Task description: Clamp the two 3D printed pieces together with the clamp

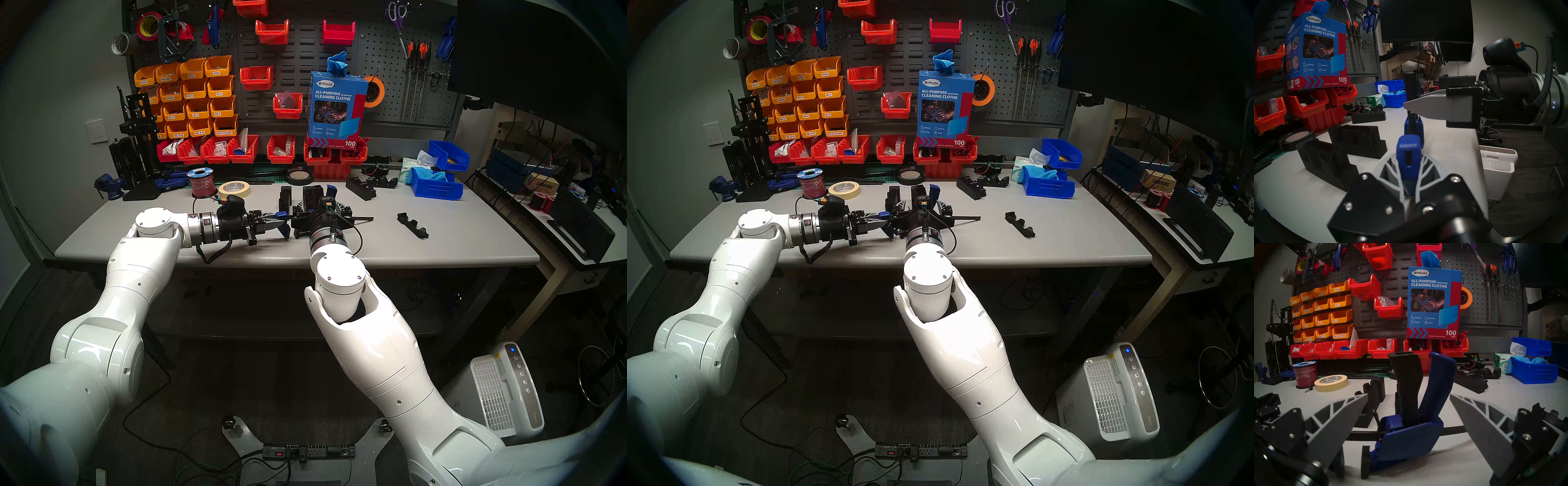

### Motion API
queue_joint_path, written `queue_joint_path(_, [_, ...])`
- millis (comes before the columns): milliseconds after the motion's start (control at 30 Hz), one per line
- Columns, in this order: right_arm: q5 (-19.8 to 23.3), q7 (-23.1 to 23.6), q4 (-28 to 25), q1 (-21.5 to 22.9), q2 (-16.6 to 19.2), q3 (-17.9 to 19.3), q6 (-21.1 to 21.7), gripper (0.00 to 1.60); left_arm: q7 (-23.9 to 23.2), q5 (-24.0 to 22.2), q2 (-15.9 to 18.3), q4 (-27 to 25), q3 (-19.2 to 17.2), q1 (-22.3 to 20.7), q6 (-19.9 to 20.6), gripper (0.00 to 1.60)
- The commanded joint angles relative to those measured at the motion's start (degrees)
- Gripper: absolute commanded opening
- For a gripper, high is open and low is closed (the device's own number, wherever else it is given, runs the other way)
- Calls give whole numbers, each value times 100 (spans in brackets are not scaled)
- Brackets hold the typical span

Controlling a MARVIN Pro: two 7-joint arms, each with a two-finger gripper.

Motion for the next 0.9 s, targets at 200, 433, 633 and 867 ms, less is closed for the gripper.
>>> queue_joint_path(200, [-35, 113, -10, 277, -87, 33, -201, 160, 15, -48, -5, -97, -66, -188, -14, 0])
queue_joint_path(433, [33, 198, 100, 358, -160, 96, -9, 160, 15, -46, -6, -98, -67, -188, -14, 0])
queue_joint_path(633, [59, 264, 173, 371, -192, 140, 100, 160, 15, -45, -6, -97, -69, -189, -14, 0])
queue_joint_path(867, [74, 266, 181, 363, -256, 196, 175, 160, 15, -43, -7, -98, -72, -188, -14, 0])
